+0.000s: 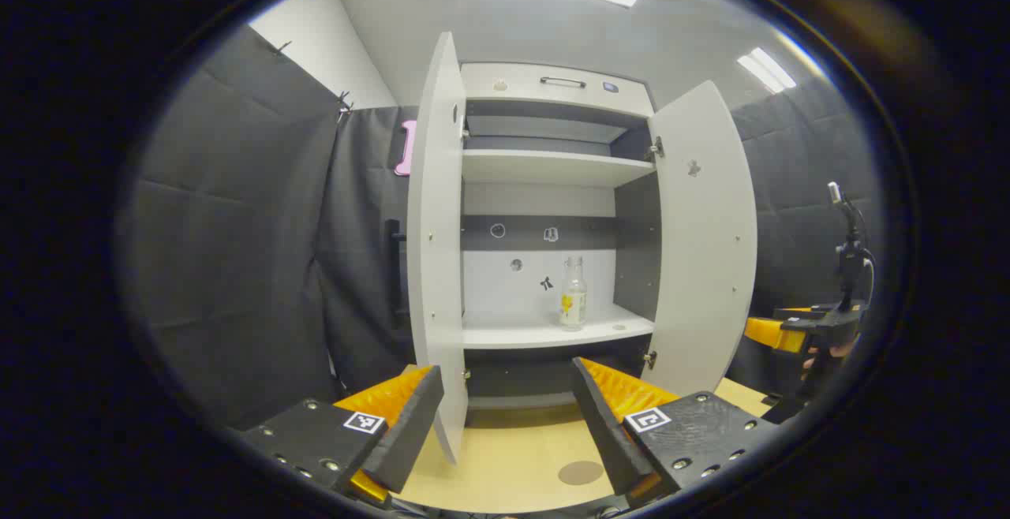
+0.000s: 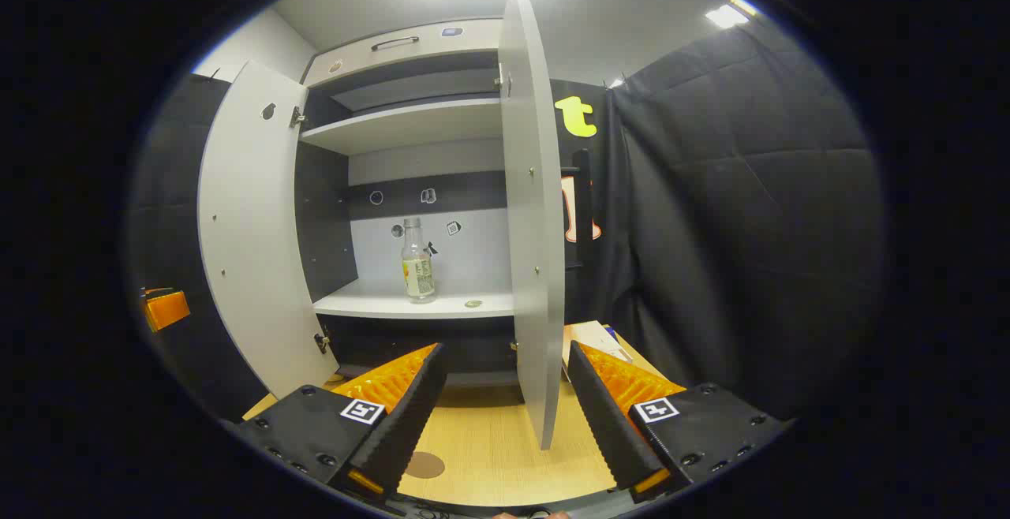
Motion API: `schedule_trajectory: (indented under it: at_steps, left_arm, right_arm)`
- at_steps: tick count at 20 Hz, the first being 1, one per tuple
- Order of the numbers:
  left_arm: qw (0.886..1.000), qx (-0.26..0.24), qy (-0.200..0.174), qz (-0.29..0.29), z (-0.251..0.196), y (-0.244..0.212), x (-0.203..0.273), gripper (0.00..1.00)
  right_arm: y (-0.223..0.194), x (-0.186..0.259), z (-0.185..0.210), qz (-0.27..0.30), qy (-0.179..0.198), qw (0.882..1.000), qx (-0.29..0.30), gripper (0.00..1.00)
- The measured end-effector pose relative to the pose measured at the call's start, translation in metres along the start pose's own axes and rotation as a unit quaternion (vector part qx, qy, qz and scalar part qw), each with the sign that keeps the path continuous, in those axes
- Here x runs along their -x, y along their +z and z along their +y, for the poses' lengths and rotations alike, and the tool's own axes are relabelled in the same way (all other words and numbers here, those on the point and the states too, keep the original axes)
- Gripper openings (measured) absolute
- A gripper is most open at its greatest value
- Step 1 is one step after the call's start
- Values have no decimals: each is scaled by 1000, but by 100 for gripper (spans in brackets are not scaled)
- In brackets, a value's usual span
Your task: Grasp the bottle in the cabinet with the left hand and place it on the coaster, then close the right door with the right hand and the left door with the left hand.
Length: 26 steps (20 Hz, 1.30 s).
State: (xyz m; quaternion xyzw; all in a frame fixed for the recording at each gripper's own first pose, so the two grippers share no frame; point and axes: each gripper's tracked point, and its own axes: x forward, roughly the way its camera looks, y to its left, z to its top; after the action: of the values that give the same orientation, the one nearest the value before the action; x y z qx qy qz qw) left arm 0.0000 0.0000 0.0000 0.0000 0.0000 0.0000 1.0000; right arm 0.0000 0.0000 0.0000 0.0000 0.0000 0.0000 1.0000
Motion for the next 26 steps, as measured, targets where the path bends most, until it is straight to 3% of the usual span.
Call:
schedule_trajectory:
  at_steps: [2, 6, 10, 12, 13, 17, 18, 21, 22, 25, 26]
  left_arm:
    - [1000, 2, -9, -2, -5, 1, -5, 94]
    - [1000, -27, -13, 10, -9, -6, -29, 94]
    - [997, -1, -75, 10, -47, -7, -63, 95]
    - [995, 12, -95, 15, -61, -9, -86, 95]
    - [995, 14, -100, 17, -65, -8, -97, 94]
    - [993, 12, -112, 19, -77, -1, -137, 94]
    - [994, 10, -112, 18, -78, 0, -147, 94]
    - [994, 9, -109, 18, -84, 5, -177, 94]
    - [994, 10, -108, 18, -87, 6, -186, 95]
    - [994, 16, -109, 12, -96, 15, -219, 94]
    - [994, 16, -108, 13, -99, 16, -230, 95]
  right_arm:
    - [1, 2, -2, -6, -10, 1000, 1, 99]
    - [3, 5, 0, -12, -14, 1000, -12, 95]
    - [7, 3, -18, -16, -43, 999, -1, 99]
    - [12, 1, -28, -22, -59, 998, -3, 94]
    - [14, 0, -34, -22, -65, 998, -9, 99]
    - [17, -12, -63, -23, -88, 995, -26, 94]
    - [16, -16, -71, -22, -95, 995, -30, 99]
    - [19, -25, -97, -24, -111, 993, -37, 99]
    - [18, -29, -106, -24, -117, 992, -39, 94]
    - [13, -41, -129, -14, -136, 989, -49, 99]
    - [12, -45, -135, -14, -140, 989, -52, 95]
